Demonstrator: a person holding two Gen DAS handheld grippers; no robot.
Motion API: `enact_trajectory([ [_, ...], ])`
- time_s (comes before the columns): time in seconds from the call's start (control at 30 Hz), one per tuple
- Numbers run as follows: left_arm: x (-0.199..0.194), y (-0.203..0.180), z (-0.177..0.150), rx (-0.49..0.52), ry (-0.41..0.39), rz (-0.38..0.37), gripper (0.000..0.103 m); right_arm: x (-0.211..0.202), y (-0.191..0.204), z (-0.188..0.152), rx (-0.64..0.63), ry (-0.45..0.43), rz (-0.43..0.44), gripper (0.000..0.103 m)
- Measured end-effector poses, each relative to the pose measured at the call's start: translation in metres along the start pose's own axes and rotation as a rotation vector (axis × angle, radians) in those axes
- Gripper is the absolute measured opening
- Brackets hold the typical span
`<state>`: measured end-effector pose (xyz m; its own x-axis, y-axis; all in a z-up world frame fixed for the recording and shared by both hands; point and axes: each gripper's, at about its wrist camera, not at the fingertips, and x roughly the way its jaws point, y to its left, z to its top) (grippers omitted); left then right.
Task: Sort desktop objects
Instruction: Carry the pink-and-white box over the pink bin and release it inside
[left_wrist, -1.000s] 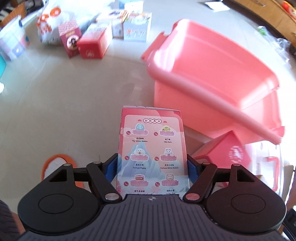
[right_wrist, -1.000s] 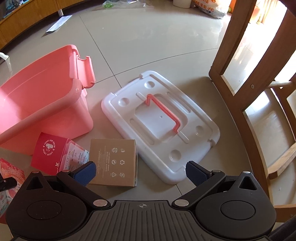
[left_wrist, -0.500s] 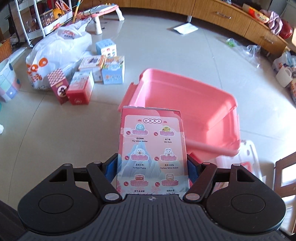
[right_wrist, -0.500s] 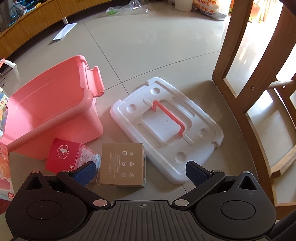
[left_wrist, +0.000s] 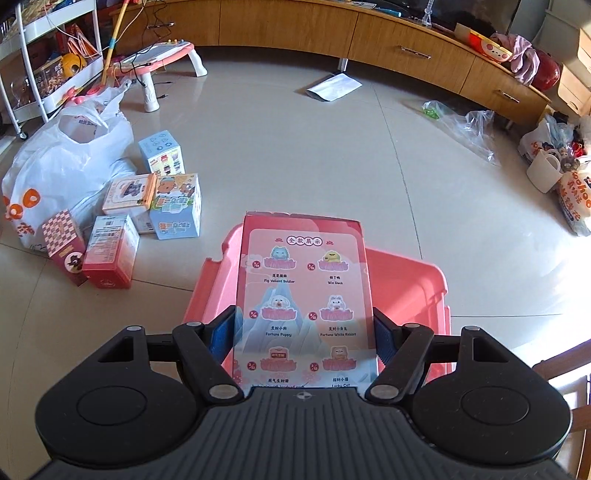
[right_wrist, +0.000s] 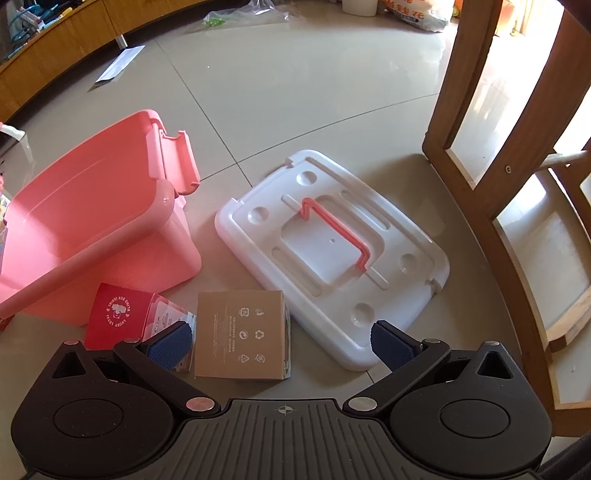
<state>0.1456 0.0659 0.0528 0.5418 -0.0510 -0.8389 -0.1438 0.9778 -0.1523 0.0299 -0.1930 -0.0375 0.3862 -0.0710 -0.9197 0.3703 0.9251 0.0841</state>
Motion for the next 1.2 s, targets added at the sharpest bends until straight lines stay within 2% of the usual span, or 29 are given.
enact_trajectory([
  [0.13, 0.043, 0.005, 0.007, 0.01, 0.049, -0.004, 0.074, 0.008, 0.001, 0.003, 0.004, 0.01, -0.013, 0.103],
  [0.33, 0.1, 0.009, -0.003, 0.052, 0.121, -0.02, 0.074, 0.017, 0.005, 0.008, -0.006, 0.015, -0.025, 0.103],
  [0.47, 0.131, 0.009, -0.005, 0.045, 0.187, -0.039, 0.074, 0.023, 0.01, 0.01, -0.007, 0.028, -0.03, 0.103],
  [0.6, 0.156, 0.009, -0.009, 0.076, 0.237, -0.01, 0.074, 0.028, 0.016, 0.011, -0.019, 0.041, -0.032, 0.103],
  [0.77, 0.178, 0.012, -0.015, 0.06, 0.291, -0.029, 0.074, 0.035, 0.021, 0.012, -0.023, 0.052, -0.034, 0.103],
  [1.0, 0.192, 0.006, -0.02, 0.125, 0.333, 0.009, 0.074, 0.044, 0.025, 0.012, -0.03, 0.07, -0.036, 0.103],
  [1.2, 0.203, 0.009, -0.022, 0.103, 0.41, 0.006, 0.075, 0.048, 0.025, 0.012, -0.037, 0.081, -0.04, 0.103],
])
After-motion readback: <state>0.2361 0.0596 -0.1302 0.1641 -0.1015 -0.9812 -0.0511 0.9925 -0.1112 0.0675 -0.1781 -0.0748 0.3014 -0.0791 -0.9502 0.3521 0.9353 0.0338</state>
